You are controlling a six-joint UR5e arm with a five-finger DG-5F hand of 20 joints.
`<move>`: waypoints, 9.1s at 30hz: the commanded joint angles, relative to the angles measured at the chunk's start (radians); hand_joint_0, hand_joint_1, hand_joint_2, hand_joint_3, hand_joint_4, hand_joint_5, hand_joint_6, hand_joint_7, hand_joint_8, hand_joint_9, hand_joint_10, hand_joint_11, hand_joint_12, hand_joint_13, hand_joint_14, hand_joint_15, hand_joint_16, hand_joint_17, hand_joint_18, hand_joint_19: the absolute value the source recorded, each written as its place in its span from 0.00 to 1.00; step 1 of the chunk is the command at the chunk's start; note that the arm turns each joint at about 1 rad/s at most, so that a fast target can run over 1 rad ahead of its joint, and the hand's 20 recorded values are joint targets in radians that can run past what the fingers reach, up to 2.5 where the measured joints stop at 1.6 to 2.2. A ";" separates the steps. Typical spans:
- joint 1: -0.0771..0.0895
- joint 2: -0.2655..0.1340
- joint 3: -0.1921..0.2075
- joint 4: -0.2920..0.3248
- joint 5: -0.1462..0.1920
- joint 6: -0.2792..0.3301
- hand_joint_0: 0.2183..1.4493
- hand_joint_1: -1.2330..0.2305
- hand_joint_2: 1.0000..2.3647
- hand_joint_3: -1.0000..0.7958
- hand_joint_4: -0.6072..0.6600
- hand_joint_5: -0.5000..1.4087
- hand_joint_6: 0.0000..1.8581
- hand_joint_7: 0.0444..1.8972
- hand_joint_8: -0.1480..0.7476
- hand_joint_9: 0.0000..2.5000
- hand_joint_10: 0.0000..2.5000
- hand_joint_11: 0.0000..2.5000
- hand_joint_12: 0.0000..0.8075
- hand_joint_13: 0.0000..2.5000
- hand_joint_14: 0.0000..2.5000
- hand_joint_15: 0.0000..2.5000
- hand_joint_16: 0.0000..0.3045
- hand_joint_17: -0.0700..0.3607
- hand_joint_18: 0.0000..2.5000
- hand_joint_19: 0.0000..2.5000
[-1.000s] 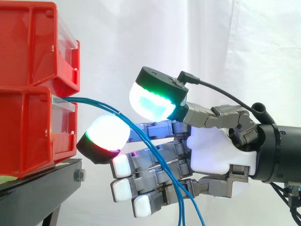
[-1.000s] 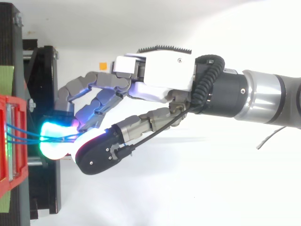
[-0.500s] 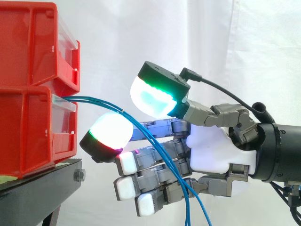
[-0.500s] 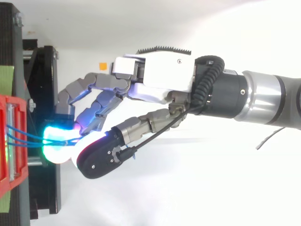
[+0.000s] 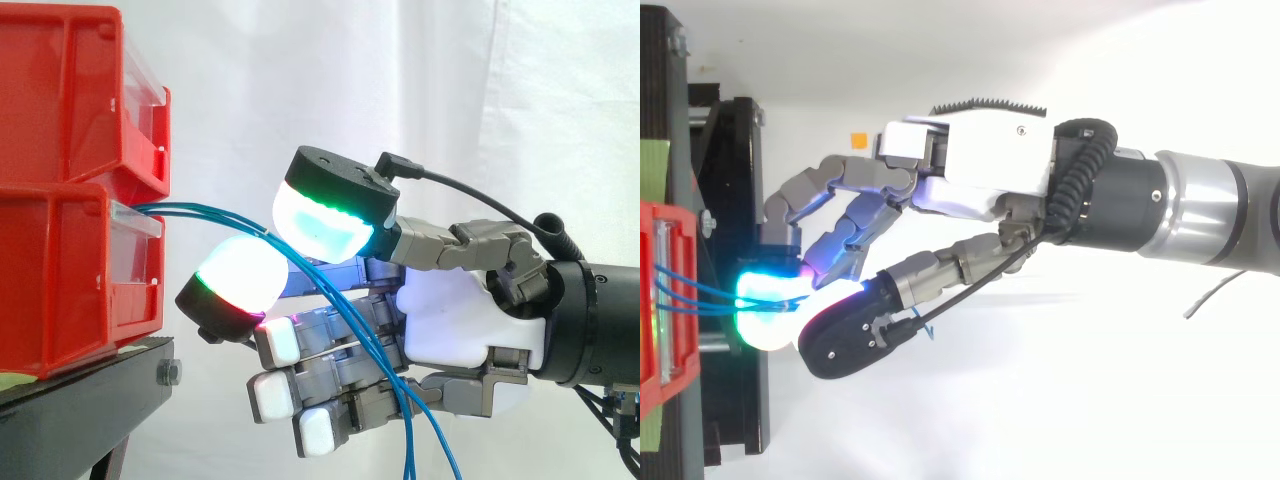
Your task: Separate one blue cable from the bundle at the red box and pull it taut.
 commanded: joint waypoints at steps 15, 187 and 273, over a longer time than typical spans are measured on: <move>-0.004 0.000 0.002 -0.011 -0.017 0.006 0.31 0.36 0.01 0.46 0.57 0.19 0.48 0.53 0.57 0.39 0.00 0.33 0.49 0.38 0.01 0.25 0.16 0.41 0.36 0.27; -0.013 0.001 0.054 -0.087 -0.068 0.009 0.43 0.23 0.00 0.29 0.44 0.20 0.49 0.63 0.53 0.55 0.01 0.48 0.45 0.48 0.01 0.36 0.14 0.38 0.45 0.36; -0.021 0.001 0.063 -0.097 -0.080 0.008 0.34 0.26 0.01 0.42 0.50 0.19 0.47 0.51 0.52 0.50 0.00 0.49 0.46 0.42 0.01 0.37 0.16 0.41 0.35 0.35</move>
